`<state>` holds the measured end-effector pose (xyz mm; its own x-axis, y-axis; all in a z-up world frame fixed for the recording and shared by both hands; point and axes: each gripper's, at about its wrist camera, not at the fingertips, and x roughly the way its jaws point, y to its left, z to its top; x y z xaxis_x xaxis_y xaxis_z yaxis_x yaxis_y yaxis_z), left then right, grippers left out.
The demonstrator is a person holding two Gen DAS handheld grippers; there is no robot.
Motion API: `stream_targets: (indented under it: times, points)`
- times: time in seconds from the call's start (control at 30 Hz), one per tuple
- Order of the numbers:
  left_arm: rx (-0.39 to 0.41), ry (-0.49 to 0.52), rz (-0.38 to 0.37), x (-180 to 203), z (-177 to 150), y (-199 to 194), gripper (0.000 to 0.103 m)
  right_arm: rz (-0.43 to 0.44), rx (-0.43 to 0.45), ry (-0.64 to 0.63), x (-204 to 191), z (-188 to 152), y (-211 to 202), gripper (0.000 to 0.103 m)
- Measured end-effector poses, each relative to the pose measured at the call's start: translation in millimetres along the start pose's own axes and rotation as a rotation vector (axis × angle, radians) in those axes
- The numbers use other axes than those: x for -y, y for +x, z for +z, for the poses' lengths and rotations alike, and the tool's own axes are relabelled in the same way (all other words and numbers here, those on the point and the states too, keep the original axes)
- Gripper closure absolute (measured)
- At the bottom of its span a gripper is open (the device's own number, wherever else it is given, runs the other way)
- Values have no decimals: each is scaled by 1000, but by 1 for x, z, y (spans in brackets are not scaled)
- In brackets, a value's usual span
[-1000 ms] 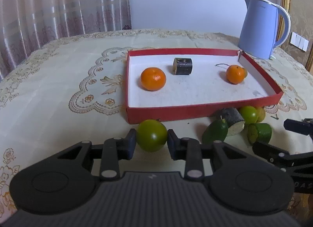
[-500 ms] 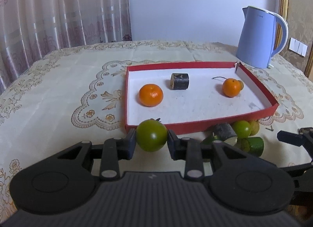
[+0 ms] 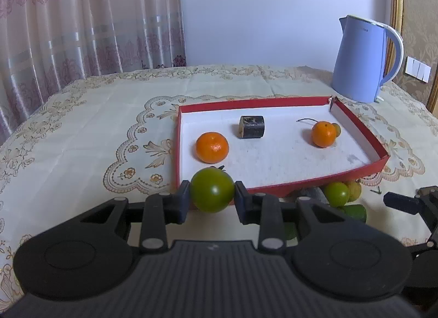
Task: Organize fruits
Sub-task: 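Lift the green fruit with the left gripper and carry it toward the tray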
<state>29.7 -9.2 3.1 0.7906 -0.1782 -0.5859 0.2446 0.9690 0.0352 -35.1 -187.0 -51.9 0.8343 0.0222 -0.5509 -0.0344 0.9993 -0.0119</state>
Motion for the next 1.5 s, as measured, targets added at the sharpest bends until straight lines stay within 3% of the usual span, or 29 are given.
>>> stream_targets:
  times: [1.1,1.2,1.5]
  points:
    - [25,1,13,0,21,2,72,19,-4,14,-1,0,2,13]
    - [31,4,14,1,23,1,72,20,-8,15,-1,0,3,19]
    - [39,8,12,3,26,0,72,23,-12,20,0,-1,3,19]
